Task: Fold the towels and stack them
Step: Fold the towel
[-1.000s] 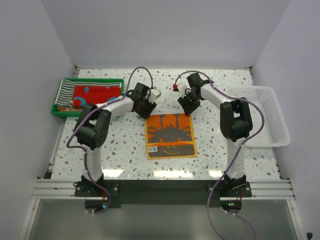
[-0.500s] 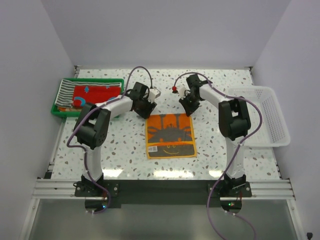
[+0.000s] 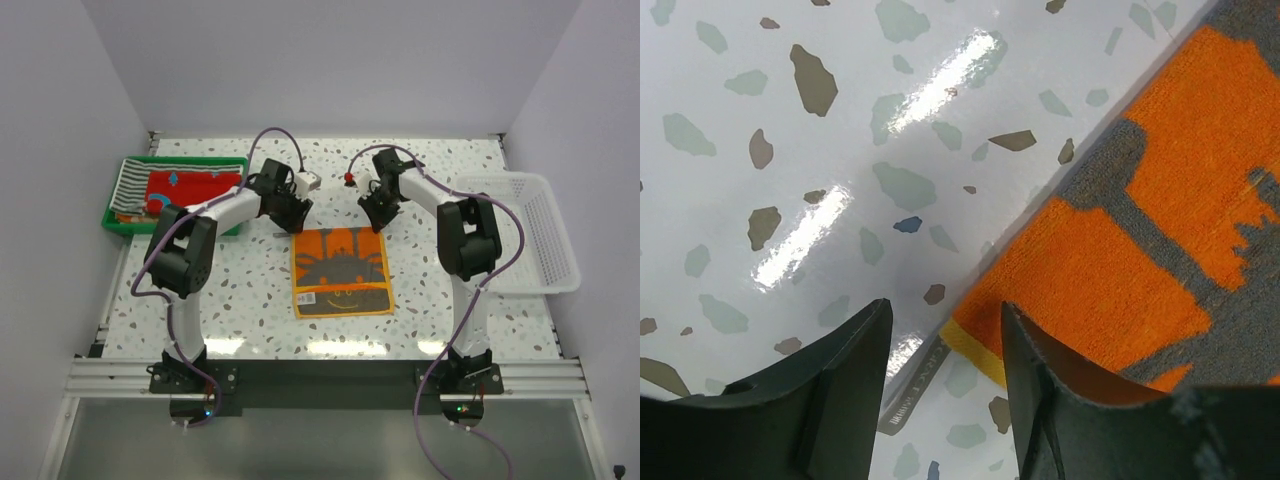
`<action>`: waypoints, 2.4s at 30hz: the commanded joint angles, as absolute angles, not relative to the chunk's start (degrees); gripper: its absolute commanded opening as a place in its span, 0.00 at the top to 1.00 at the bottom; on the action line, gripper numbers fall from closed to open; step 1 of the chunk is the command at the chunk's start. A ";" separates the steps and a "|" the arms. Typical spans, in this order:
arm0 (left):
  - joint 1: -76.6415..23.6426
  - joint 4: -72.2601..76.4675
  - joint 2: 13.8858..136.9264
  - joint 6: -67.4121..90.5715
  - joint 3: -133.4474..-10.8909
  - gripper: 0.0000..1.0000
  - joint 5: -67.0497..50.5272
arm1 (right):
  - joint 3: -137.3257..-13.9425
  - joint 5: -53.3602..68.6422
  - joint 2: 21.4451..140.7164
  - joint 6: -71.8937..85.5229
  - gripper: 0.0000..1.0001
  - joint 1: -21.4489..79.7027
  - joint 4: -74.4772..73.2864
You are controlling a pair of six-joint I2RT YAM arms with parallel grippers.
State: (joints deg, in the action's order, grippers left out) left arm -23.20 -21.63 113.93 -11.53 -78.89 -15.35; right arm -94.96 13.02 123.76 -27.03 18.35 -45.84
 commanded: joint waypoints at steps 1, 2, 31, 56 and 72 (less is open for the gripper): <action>-22.67 -22.94 113.29 -12.22 -81.21 0.48 -17.67 | -93.78 10.90 125.42 -28.21 1.00 18.37 -46.41; -22.68 -23.72 113.81 -12.48 -81.30 0.49 -17.58 | -93.78 10.90 125.42 -28.21 1.00 18.37 -46.41; -27.77 -27.95 118.31 -11.69 -76.65 0.59 -7.65 | -91.58 8.97 123.93 -27.78 1.00 18.54 -45.79; -22.33 -24.44 117.60 -15.47 -88.68 1.00 -10.46 | -96.77 8.35 120.24 -24.26 1.00 18.37 -41.05; -22.24 -18.19 104.78 -10.99 -75.86 1.00 -12.57 | -91.94 9.40 109.96 -19.43 1.00 19.07 -41.74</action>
